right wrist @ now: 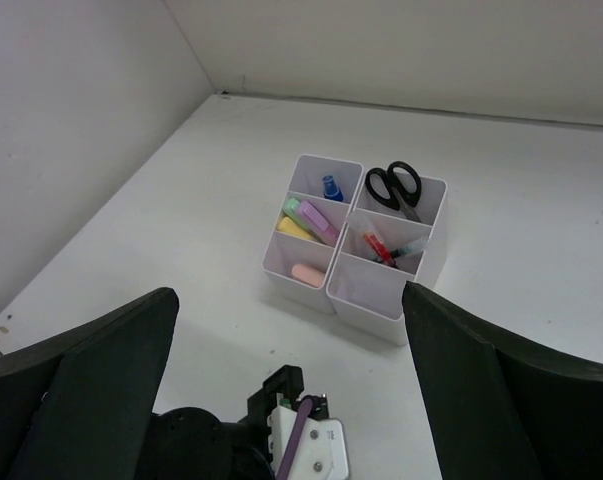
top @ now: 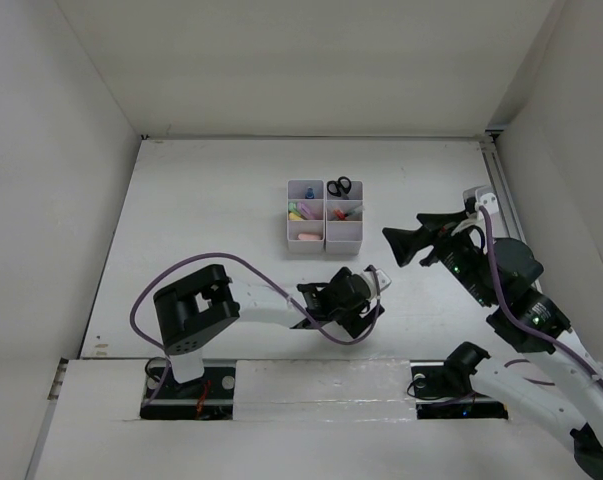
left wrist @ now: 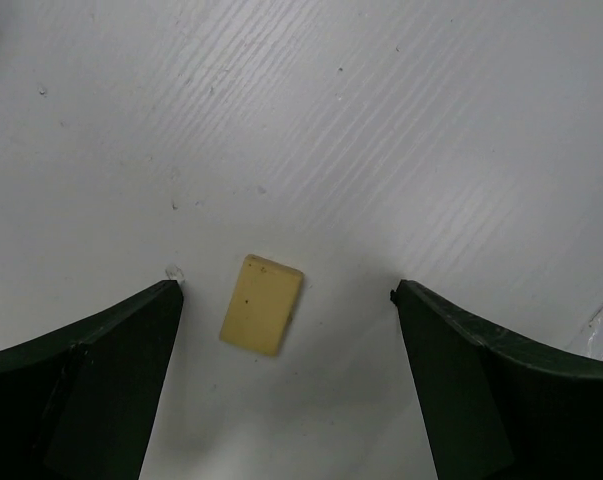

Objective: Sort the stationery into containers
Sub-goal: Grab a piece of stationery with the left arm, then pass the stationery from the left arm to the right, then place the stationery into the container

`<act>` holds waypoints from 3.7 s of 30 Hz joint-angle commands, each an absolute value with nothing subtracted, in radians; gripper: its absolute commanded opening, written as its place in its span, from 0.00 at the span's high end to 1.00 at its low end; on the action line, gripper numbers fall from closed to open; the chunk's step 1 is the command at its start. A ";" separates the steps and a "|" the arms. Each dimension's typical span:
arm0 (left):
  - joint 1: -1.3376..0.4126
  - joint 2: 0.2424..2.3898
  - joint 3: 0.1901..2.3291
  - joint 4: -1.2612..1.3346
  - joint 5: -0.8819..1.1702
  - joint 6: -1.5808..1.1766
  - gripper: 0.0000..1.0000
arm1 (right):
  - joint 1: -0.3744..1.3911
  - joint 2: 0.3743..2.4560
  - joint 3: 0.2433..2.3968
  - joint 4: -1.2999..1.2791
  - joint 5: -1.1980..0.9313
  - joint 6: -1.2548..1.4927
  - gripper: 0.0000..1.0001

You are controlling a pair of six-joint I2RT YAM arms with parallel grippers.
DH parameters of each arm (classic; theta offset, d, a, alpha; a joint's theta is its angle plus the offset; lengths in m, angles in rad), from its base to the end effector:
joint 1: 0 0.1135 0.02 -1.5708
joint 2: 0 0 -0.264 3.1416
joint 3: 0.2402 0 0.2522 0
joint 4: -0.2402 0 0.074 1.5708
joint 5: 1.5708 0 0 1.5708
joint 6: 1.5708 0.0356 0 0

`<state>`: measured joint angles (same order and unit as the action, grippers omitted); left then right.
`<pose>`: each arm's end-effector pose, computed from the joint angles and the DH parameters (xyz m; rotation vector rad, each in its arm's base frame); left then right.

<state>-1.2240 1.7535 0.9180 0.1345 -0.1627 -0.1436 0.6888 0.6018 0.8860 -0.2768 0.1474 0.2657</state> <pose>0.1278 -0.3368 0.1613 1.1163 2.0321 -0.5335 0.1036 0.0785 0.3900 -0.2188 1.5839 0.6333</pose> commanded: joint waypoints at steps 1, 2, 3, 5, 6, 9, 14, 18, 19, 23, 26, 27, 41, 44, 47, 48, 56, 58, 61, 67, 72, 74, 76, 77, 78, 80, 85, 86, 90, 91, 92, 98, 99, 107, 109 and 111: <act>-1.221 1.781 0.933 0.124 -0.152 -0.138 0.16 | 0.692 0.597 0.888 -0.242 0.138 0.258 0.00; -1.221 1.781 0.933 0.124 -0.152 -0.138 0.16 | 0.692 0.597 0.888 -0.242 0.138 0.258 0.00; -1.221 1.772 0.933 0.124 -0.152 -0.138 0.17 | 0.692 0.597 0.888 -0.242 0.138 0.258 0.00; -1.221 1.761 0.924 0.115 -0.152 -0.138 0.17 | 0.692 0.597 0.888 -0.242 0.138 0.258 0.00; -1.221 1.750 0.923 0.104 -0.152 -0.138 0.19 | 0.692 0.597 0.888 -0.242 0.138 0.258 0.00; -1.221 1.741 0.914 0.080 -0.152 -0.147 0.22 | 0.692 0.597 0.888 -0.233 0.138 0.258 0.00; -1.221 1.723 0.904 0.048 -0.161 -0.147 0.29 | 0.692 0.606 0.888 -0.233 0.129 0.258 0.00; -1.221 1.701 0.893 0.048 -0.152 -0.156 0.37 | 0.692 0.606 0.888 -0.224 0.129 0.258 0.00; -1.221 1.701 0.882 0.048 -0.152 -0.156 0.40 | 0.692 0.606 0.888 -0.224 0.120 0.258 0.00; -1.221 1.701 0.873 0.048 -0.152 -0.166 0.49 | 0.692 0.606 0.888 -0.215 0.120 0.258 0.00; -1.221 1.712 0.864 0.058 -0.152 -0.166 0.57 | 0.692 0.606 0.888 -0.215 0.120 0.258 0.00; -1.221 1.712 0.864 0.058 -0.152 -0.166 0.63 | 0.692 0.606 0.888 -0.215 0.120 0.258 0.00; -1.221 1.679 0.875 0.072 -0.210 -0.202 1.00 | 0.692 0.606 0.859 -0.202 0.205 0.308 0.00; -1.221 1.496 0.803 0.129 -0.274 -0.239 1.00 | 0.683 0.655 0.859 -0.212 0.216 0.371 0.00; -1.221 1.283 0.721 0.181 -0.366 -0.265 1.00 | 0.645 0.710 0.850 -0.180 0.154 0.428 0.00; -1.221 1.232 0.701 0.192 -0.392 -0.278 1.00 | 0.635 0.721 0.835 -0.164 0.135 0.443 0.01; -1.230 0.855 0.558 0.271 -0.452 -0.204 1.00 | 0.591 0.837 0.704 0.168 -0.310 0.645 0.09; -1.230 0.812 0.546 0.272 -0.462 -0.193 1.00 | 0.612 0.859 0.695 0.257 -0.363 0.678 0.10; -1.230 0.802 0.546 0.272 -0.472 -0.193 1.00 | 0.656 0.877 0.686 0.314 -0.374 0.724 0.12; -1.230 0.821 0.537 0.301 -0.503 -0.183 1.00 | 0.741 0.931 0.666 0.348 -0.325 0.762 0.22; -1.230 0.787 0.505 0.331 -0.503 -0.172 1.00 | 0.788 1.000 0.657 0.405 -0.304 0.762 0.26; -1.230 0.773 0.494 0.340 -0.503 -0.172 1.00 | 0.801 1.037 0.657 0.414 -0.292 0.762 0.28; -1.230 0.761 0.494 0.341 -0.494 -0.172 1.00 | 0.821 1.048 0.657 0.430 -0.282 0.762 0.28; -1.230 0.752 0.494 0.341 -0.494 -0.172 1.00 | 0.821 1.061 0.657 0.440 -0.282 0.762 0.28; -1.230 0.752 0.494 0.341 -0.494 -0.172 1.00 | 0.821 1.072 0.657 0.449 -0.270 0.762 0.29; -1.230 0.752 0.494 0.341 -0.494 -0.172 1.00 | 0.831 1.083 0.666 0.449 -0.258 0.762 0.29; -1.230 0.752 0.485 0.341 -0.485 -0.172 1.00 | 0.841 1.104 0.666 0.449 -0.249 0.762 0.36; -1.230 0.752 0.485 0.341 -0.485 -0.172 1.00 | 0.841 1.104 0.666 0.449 -0.249 0.762 0.38; -1.230 0.761 0.485 0.350 -0.485 -0.172 1.00 | 0.850 1.127 0.666 0.486 -0.259 0.762 0.55; -1.230 0.761 0.485 0.350 -0.485 -0.172 1.00 | 0.850 1.143 0.666 0.486 -0.270 0.772 0.55; -1.230 0.761 0.485 0.350 -0.485 -0.172 1.00 | 0.850 1.158 0.675 0.495 -0.270 0.772 0.55; -1.230 0.739 0.485 0.350 -0.476 -0.172 1.00 | 0.868 1.183 0.684 0.505 -0.270 0.772 0.88; -1.230 0.739 0.485 0.350 -0.476 -0.172 1.00 | 0.868 1.183 0.693 0.505 -0.270 0.772 0.99; -1.230 0.802 0.532 0.264 -0.541 -0.224 0.00 | 0.868 1.160 0.693 0.471 -0.146 0.710 1.00; -1.230 0.840 0.561 0.213 -0.563 -0.268 0.00 | 0.859 1.173 0.709 0.457 -0.095 0.663 1.00; -1.230 0.865 0.621 0.096 -0.598 -0.316 0.00 | 0.825 1.196 0.721 0.446 -0.043 0.634 1.00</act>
<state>-1.2251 0.8433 0.5270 0.2081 -0.5377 -0.2409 0.8497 1.1870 0.6617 0.4248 -0.1520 0.7078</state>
